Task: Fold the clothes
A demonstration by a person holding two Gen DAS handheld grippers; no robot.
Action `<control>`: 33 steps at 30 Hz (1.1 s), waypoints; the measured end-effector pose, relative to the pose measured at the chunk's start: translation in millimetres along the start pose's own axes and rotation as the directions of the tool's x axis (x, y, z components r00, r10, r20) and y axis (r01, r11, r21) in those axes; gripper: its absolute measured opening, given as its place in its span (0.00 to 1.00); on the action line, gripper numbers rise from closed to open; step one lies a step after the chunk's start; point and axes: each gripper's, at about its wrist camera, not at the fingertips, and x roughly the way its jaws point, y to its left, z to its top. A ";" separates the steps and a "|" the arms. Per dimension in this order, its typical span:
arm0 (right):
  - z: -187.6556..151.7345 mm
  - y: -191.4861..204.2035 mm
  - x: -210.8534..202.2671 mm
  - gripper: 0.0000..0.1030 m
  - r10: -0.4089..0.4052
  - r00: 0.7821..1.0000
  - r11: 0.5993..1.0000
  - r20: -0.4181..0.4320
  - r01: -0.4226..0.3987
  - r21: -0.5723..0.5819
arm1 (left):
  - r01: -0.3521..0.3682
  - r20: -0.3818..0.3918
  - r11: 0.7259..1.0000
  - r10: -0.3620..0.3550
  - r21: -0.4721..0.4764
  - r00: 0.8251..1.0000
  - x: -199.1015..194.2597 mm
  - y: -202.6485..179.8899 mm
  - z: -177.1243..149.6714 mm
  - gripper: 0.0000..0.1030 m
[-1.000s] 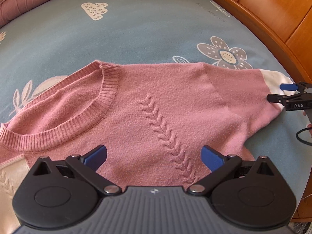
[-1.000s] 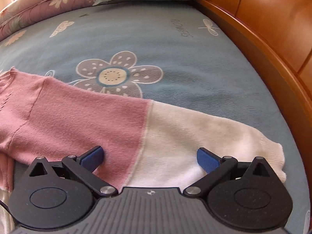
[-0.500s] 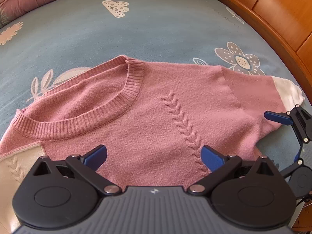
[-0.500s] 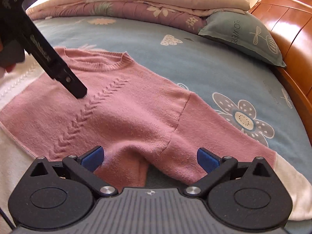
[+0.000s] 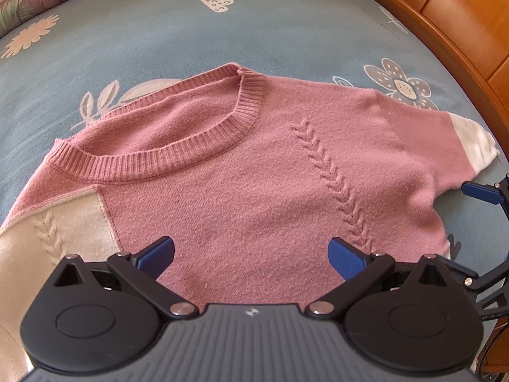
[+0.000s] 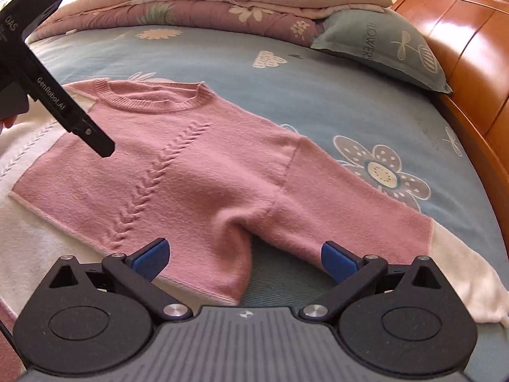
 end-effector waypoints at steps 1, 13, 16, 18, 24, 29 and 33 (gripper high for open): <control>-2.7 8.6 2.7 1.00 -0.002 1.000 1.000 -0.010 0.002 -0.025 | -0.004 -0.005 1.000 0.004 0.012 1.000 -0.8 0.5 -2.5 0.99; -48.6 -2.1 -44.6 1.00 -0.082 0.986 0.995 -0.146 0.089 0.042 | -0.030 -0.060 0.995 0.036 0.098 0.998 -17.8 12.1 -37.8 0.99; -41.8 25.1 -48.3 1.00 0.030 0.995 0.999 -0.097 -0.031 -0.011 | -0.007 -0.057 0.993 0.014 0.121 0.998 -17.0 3.7 -39.6 0.99; -40.9 50.4 -43.9 1.00 0.111 0.990 0.990 -0.083 -0.118 -0.081 | 0.008 -0.056 0.990 0.000 0.137 0.998 -16.3 -2.0 -40.1 0.99; -60.9 83.1 -50.4 1.00 0.185 0.977 0.961 -0.103 -0.202 -0.191 | 0.047 -0.020 0.976 -0.044 0.212 0.999 -26.0 -8.6 -48.1 0.99; -71.4 79.3 -66.9 1.00 0.253 0.956 0.929 -0.146 -0.282 -0.239 | 0.079 0.014 0.953 -0.087 0.293 0.996 -33.0 -15.9 -66.5 0.99; -79.6 61.2 -56.7 1.00 0.285 0.935 0.939 -0.211 -0.316 -0.136 | 0.161 -0.010 0.940 -0.166 0.301 0.986 -36.3 -27.1 -83.3 0.99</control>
